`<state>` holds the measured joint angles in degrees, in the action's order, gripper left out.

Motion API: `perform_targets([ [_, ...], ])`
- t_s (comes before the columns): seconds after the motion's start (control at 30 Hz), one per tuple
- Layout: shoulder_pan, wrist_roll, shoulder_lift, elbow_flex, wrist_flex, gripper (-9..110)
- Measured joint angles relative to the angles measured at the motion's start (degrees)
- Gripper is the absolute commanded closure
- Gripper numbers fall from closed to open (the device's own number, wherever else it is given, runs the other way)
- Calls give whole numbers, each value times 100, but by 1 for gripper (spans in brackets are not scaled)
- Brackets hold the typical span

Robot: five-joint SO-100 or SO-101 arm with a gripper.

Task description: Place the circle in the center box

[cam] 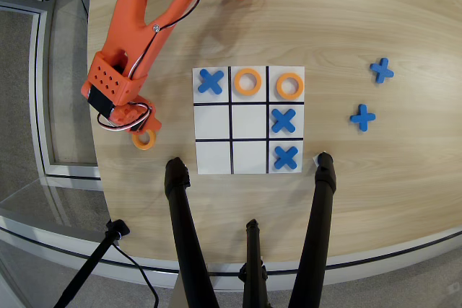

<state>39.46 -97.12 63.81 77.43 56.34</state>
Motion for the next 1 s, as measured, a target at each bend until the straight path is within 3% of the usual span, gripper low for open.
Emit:
perform_targets([
  [1.0,-167,97,-606,-316,-79,77],
])
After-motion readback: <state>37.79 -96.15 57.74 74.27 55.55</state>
